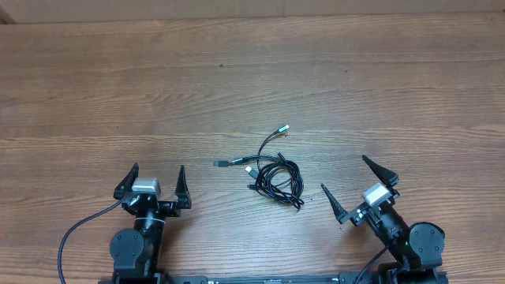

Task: Untangle cables

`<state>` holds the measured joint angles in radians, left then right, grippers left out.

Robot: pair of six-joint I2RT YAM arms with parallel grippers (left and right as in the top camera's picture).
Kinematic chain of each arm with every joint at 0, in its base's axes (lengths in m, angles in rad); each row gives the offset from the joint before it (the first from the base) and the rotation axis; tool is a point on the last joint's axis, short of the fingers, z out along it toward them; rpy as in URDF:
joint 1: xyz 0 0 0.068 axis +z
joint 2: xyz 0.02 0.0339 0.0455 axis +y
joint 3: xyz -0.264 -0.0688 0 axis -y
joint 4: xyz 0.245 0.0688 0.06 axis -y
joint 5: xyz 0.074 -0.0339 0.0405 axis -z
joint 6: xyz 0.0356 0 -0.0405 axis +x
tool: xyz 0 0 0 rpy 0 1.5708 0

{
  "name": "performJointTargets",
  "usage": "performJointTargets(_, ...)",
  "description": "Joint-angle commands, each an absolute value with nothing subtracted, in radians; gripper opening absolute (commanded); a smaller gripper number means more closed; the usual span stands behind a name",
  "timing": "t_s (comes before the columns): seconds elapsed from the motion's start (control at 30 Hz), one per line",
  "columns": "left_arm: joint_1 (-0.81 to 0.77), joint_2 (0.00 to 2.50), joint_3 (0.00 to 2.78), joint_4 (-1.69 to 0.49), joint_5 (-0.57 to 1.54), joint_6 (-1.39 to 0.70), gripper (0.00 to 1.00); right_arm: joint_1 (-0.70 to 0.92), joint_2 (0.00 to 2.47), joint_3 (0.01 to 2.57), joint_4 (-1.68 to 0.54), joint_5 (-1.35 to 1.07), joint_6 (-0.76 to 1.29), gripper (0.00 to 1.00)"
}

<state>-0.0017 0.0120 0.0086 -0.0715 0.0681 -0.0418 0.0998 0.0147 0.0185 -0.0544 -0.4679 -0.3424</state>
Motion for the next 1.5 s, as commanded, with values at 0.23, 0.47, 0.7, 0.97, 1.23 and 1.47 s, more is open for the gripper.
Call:
performJointTargets(0.23, 0.006, 0.004, 0.005, -0.073, 0.072, -0.023, 1.00, 0.105, 0.003, 0.008, -0.055, -0.469, -0.345, 1.00)
performJointTargets(0.47, 0.006, 0.004, 0.005, -0.039, 0.125, -0.022, 0.99, 0.105, 0.003, 0.008, -0.054, -0.469, -0.345, 1.00)
performJointTargets(0.7, 0.006, 0.004, 0.094, -0.155, 0.195, -0.021, 0.99, 0.105, 0.003, 0.008, -0.055, -0.469, -0.345, 1.00)
performJointTargets(0.97, 0.006, 0.096, 0.299, -0.445, 0.215, 0.005, 0.99, 0.105, 0.003, 0.008, -0.055, -0.469, -0.345, 1.00)
performJointTargets(1.23, 0.006, 0.419, 0.502, -0.571, 0.237, 0.005, 1.00, 0.105, 0.003, 0.008, -0.054, -0.469, -0.345, 1.00)
performJointTargets(1.47, 0.003, 0.752, 0.725, -0.652, 0.372, 0.004, 1.00, 0.105, 0.003, 0.008, -0.054, -0.469, -0.345, 1.00)
